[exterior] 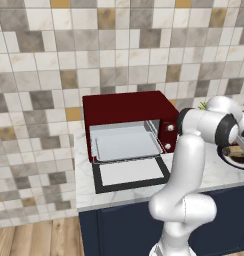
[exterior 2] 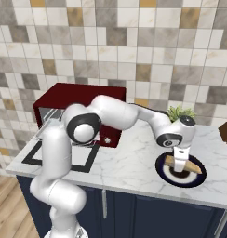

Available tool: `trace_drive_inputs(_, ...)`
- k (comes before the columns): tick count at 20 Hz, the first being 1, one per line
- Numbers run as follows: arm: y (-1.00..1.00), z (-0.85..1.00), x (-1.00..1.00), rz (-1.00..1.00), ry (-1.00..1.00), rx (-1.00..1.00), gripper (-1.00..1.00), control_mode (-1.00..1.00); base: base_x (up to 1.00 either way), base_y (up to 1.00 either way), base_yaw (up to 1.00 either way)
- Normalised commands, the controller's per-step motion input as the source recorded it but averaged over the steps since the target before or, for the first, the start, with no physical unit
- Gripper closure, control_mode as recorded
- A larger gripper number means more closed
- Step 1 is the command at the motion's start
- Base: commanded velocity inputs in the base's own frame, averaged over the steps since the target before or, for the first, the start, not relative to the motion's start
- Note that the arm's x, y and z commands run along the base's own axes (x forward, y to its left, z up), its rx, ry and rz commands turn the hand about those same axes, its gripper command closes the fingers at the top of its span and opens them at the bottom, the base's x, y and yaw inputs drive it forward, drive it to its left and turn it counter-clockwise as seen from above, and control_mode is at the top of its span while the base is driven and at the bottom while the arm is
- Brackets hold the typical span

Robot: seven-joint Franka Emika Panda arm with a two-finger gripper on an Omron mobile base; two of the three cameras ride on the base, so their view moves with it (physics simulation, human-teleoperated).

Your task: Pull the toaster oven rack outwards. Pick up the baguette from the plate and place it on the toaster oven rack. Close the toaster oven door fully and set the temperature to the lowest setting.

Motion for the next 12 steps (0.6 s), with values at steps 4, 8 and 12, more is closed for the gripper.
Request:
trace_drive_inputs(4,-0.26,-0.23,0.22,0.0,0.0,0.01,-1.0,-1.0,0.0,0.0,0.0)
trace_drive_inputs(8,-0.21,-0.39,0.05,0.0,0.02,0.02,-1.0,-1.0,0.0,0.0,0.0)
trace_drive_inputs(12,-0.02,-0.51,0.0,0.0,0.07,0.0,1.0,-1.0,0.0,0.0,0.0)
